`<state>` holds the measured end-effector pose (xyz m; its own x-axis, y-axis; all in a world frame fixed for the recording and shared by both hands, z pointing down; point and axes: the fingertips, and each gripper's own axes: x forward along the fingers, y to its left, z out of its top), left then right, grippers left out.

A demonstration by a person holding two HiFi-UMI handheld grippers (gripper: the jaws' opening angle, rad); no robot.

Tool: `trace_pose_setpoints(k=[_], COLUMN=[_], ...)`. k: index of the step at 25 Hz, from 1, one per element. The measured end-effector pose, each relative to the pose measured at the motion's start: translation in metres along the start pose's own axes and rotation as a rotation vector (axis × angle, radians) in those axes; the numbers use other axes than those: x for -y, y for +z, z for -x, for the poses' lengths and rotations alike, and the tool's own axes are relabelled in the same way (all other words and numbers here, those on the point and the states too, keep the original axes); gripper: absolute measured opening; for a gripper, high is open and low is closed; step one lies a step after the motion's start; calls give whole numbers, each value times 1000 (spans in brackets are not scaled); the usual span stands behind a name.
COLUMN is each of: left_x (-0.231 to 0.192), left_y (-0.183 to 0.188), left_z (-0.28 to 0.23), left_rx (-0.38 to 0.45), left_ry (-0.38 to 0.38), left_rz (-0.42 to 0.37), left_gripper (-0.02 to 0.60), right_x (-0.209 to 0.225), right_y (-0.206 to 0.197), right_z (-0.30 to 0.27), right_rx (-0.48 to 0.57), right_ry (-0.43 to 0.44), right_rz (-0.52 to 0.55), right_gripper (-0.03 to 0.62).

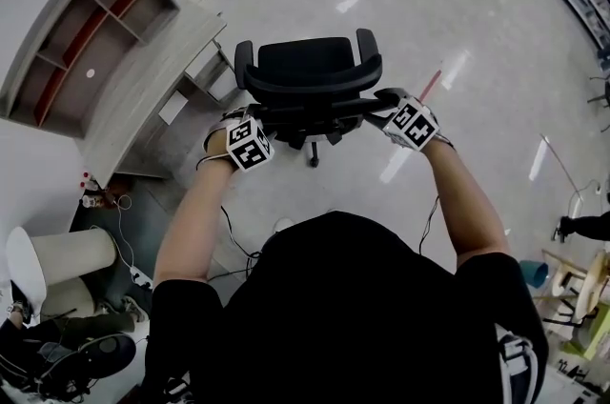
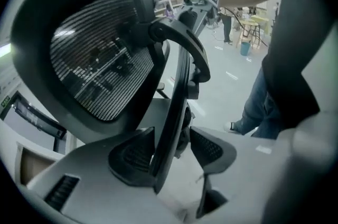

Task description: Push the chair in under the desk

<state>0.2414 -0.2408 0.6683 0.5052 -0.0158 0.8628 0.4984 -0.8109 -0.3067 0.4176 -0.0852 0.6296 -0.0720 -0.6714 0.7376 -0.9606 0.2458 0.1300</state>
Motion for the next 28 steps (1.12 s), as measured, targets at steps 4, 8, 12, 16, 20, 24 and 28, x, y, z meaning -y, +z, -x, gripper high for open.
trace_pose_setpoints(k=[4, 8, 12, 16, 20, 24, 28], left_x=[-2, 0, 1, 2, 3, -8, -16], left_y=[-6, -12, -18, -21, -25, -25, -27], left_z=[-18, -33, -47, -61, -70, -72, -72], left_rx=[-93, -146, -182, -182, -220, -229, -236], left_ry=[5, -8, -25, -40, -34, 34, 103], left_rz=[-108, -185, -213, -217, -256, -274, -302], left_gripper=[230, 230, 230, 230, 230, 160, 92], right_x=[6, 5, 10, 17, 18, 18, 18], right_y=[-16, -31, -43, -59, -69, -71, -75], right_z=[-14, -31, -44, -58, -68, -73, -77], right_rx=[-132, -221, -291, -382, -430, -448, -457], right_ry=[-41, -41, -45, -53, -39, -41, -68], right_rz=[202, 337, 422, 527, 569, 594, 640], right_gripper=[236, 238, 238, 238, 232, 202, 136])
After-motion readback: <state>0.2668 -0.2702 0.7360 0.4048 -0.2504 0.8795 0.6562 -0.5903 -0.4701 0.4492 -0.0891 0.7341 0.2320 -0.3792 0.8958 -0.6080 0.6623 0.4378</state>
